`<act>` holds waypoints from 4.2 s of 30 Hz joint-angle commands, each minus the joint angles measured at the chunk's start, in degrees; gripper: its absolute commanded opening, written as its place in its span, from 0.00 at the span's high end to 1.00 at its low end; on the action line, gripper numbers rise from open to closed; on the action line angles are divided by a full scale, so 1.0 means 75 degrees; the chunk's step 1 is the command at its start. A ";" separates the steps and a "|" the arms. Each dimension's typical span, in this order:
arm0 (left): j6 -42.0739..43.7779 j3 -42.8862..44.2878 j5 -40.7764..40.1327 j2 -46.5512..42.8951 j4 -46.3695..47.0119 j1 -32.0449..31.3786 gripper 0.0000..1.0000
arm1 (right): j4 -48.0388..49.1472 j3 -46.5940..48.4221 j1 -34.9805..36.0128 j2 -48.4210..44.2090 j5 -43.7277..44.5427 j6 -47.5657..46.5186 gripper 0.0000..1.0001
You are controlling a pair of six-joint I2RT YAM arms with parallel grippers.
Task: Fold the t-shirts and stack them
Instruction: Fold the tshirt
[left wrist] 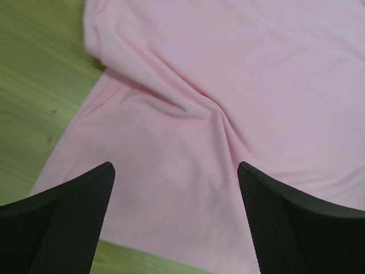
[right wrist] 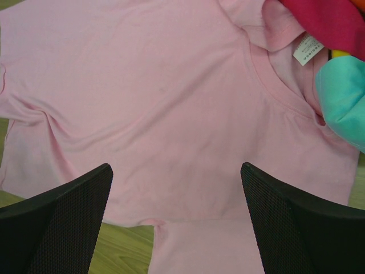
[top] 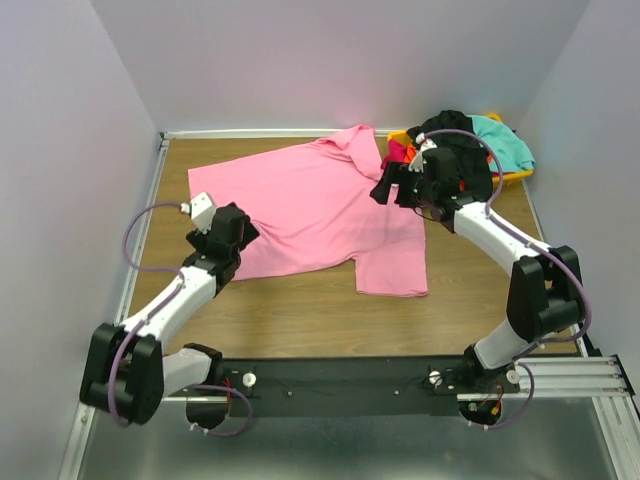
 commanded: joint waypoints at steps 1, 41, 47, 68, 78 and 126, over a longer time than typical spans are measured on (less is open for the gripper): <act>-0.1786 -0.0607 -0.1230 -0.0920 -0.0798 -0.0011 0.06 | 0.0188 -0.0213 -0.0220 -0.0148 -0.0383 0.0031 0.00; -0.1462 -0.1276 0.0538 -0.0548 -0.1737 0.1852 0.40 | 0.0540 -0.0882 -0.1380 -0.0617 -0.1309 0.0277 0.00; -0.1473 -0.1124 0.0585 -0.0371 -0.2076 0.1852 0.40 | 0.0563 -0.0917 -0.1474 -0.0617 -0.1368 0.0300 0.00; -0.0982 -0.0889 0.0737 0.0403 -0.1702 0.2005 1.00 | 0.0610 -0.1057 -0.1732 -0.0605 -0.1438 0.0347 0.00; -0.0853 -0.1755 0.0726 -0.2231 -0.0859 0.2005 1.00 | 0.0622 -0.1397 -0.1732 -0.0909 -0.1310 0.0453 0.00; 0.0495 -0.3151 0.1218 -0.5527 0.1076 0.1630 1.00 | -0.3210 -0.4326 0.0072 -0.2761 0.2018 0.2597 0.39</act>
